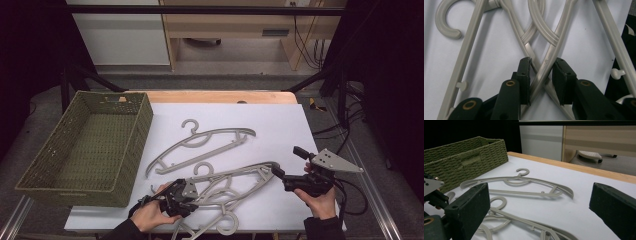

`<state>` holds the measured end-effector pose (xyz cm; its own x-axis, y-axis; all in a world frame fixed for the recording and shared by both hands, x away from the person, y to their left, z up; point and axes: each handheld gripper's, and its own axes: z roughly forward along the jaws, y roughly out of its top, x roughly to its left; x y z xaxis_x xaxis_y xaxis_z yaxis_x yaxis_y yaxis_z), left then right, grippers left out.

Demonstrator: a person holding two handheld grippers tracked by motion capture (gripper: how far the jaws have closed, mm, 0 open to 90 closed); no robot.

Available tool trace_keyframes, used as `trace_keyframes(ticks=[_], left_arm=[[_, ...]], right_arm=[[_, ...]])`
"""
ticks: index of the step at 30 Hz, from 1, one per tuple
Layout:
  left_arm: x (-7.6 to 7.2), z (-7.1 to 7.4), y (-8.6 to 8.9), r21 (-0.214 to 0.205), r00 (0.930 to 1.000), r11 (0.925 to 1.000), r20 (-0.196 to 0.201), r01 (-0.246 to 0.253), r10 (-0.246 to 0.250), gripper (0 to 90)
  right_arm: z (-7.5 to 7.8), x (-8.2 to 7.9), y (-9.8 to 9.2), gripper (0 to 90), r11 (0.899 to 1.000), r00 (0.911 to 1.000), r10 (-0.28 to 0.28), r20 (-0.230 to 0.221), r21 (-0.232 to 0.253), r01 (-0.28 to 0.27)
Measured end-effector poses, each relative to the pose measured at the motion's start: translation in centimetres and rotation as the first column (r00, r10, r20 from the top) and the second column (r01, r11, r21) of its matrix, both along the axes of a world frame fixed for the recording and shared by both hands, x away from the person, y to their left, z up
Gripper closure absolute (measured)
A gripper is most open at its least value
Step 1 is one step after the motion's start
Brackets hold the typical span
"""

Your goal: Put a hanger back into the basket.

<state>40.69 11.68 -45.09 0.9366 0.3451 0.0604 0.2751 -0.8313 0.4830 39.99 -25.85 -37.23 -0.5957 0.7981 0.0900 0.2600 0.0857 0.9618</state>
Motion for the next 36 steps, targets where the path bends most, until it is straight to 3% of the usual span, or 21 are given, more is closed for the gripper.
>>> trace_keyframes(ticks=[7, 10, 17, 22, 31, 36], left_arm=[[-0.5, 0.6, -0.1, 0.006, 0.9998, 0.9998, -0.007, 0.018, -0.018, 69.9], [-1.0, 1.1, -0.2, -0.018, 0.9990, 0.9989, -0.014, 0.043, -0.043, 71.9], [-2.6, 1.3, -1.4, -0.030, 0.9915, 0.9916, -0.031, 0.126, -0.126, 78.0], [-3.4, 1.7, -1.8, -0.067, 0.9847, 0.9838, -0.042, 0.166, -0.169, 81.3], [-4.3, 2.1, -2.3, -0.146, 0.9878, 0.9781, -0.025, 0.148, -0.154, 82.0], [-4.8, 2.5, -2.4, -0.160, 0.9887, 0.9760, 0.002, 0.148, -0.150, 82.1]], right_arm=[[0.0, 0.0, -0.1, 3.4, 1.000, 1.0000, 0.000, 0.001, 0.002, 0.000], [0.1, 0.0, -0.1, 3.5, 1.000, 1.0000, 0.001, 0.001, 0.004, -0.001], [0.1, -0.1, -0.1, 3.5, 1.000, 1.0000, 0.003, 0.001, 0.003, -0.003], [0.1, -0.1, -0.1, 3.5, 1.000, 1.0000, 0.002, 0.002, 0.003, -0.002], [0.1, -0.1, -0.2, 3.5, 1.000, 1.0000, 0.001, 0.001, 0.005, -0.001], [0.2, -0.2, -0.3, 3.5, 1.000, 1.0000, -0.001, 0.003, 0.008, 0.001]])
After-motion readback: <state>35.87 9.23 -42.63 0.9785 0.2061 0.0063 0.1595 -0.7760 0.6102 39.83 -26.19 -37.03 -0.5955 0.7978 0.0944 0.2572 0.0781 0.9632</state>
